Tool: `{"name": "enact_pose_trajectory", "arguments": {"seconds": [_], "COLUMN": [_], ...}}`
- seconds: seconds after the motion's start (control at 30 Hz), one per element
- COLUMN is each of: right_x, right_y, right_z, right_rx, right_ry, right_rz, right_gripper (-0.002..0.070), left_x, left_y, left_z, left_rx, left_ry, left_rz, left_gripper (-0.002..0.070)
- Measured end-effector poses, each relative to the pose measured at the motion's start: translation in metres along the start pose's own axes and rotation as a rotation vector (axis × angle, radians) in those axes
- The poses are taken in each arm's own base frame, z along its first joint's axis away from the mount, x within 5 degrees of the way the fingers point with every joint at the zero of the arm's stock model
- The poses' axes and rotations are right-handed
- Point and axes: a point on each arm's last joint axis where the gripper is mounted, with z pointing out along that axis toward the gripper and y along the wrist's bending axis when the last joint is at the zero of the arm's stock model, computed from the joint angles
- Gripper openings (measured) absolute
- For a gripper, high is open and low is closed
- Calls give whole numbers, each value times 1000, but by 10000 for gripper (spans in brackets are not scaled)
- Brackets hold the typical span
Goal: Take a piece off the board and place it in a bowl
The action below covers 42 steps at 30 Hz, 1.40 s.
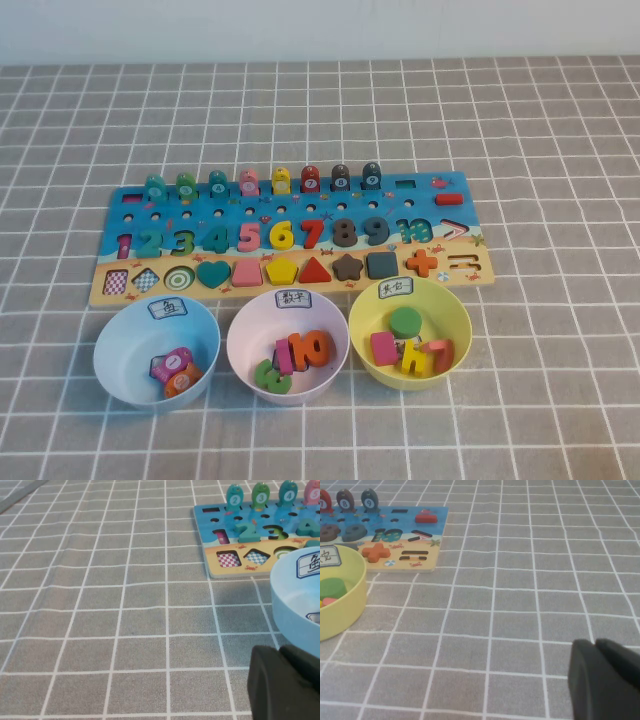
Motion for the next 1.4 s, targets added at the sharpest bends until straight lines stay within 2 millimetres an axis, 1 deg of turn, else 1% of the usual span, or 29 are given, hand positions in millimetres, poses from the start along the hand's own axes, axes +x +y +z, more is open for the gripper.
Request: {"name": "enact_pose_trajectory", "arguments": {"seconds": [0.93,1.2,1.4], "right_x": [0,0,0], "right_y": [0,0,0], "right_z": [0,0,0], "right_rx": [0,0,0], "right_ry": [0,0,0], "right_rz": [0,0,0], "right_gripper": [-17,-17,-17], "left_x": [0,-5,-13], "left_y": [0,-1,-4], "left_z": [0,0,-1], "left_rx": [0,18,75], "left_ry": [-4,-51,-125], "left_rz": [-4,-149,-479], "left_gripper": [-4,-4,-4]}}
